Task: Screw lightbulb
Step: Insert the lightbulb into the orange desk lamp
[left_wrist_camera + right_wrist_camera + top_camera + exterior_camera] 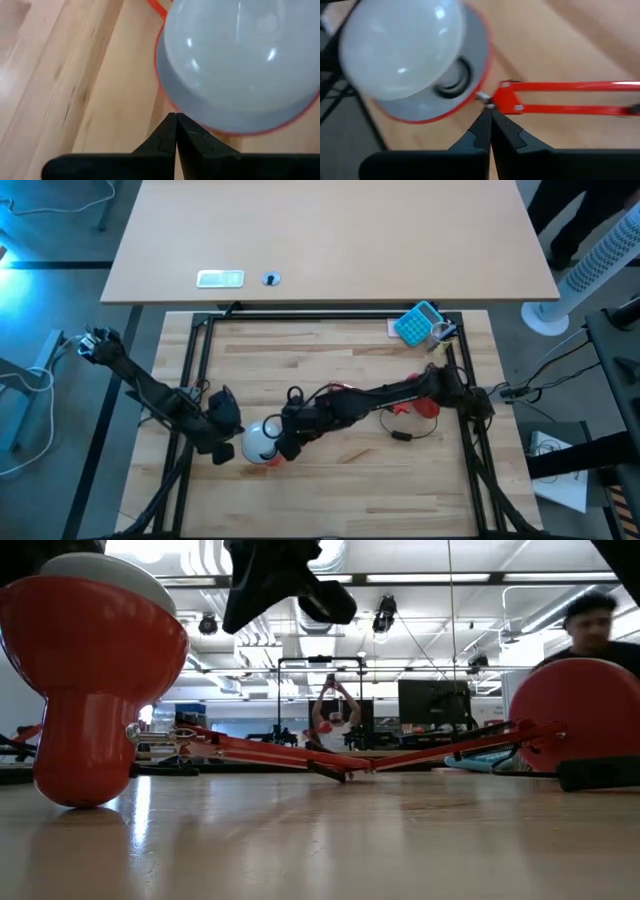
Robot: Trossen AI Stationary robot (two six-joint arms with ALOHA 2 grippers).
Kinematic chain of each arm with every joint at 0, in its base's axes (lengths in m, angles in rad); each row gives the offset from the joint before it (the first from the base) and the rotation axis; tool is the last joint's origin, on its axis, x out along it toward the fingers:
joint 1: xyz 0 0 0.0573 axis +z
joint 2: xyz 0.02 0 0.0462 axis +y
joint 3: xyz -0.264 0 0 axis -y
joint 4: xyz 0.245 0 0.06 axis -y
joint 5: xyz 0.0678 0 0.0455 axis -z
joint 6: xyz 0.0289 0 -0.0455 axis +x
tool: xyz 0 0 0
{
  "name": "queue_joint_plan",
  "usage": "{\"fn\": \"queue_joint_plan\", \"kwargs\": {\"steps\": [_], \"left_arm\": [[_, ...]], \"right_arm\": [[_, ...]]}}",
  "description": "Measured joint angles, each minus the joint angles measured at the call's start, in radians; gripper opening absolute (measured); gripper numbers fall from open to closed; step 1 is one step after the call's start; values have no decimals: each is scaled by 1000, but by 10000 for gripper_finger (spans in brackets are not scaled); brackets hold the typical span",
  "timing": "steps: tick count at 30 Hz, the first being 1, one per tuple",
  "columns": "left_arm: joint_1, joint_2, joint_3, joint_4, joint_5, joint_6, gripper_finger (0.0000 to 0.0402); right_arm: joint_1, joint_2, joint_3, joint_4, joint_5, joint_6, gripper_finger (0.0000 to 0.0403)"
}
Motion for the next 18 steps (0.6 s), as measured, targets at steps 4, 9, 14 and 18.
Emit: {"fn": "queue_joint_plan", "kwargs": {"steps": [4,9,14,18], "left_arm": [[-37,-65,0,55,36,-25,0],[-138,-86,1,239,1,-46,0],[-218,-34,1,292,-60,-105,0],[-235,23,1,330,-57,-107,0]], "right_arm": [[-16,-1,20,-38,19,-26,0],[-42,-1,18,-1,29,-72,0],[-56,-1,17,15,67,-82,0],[-61,-1,9,60,79,-93,0]]}}
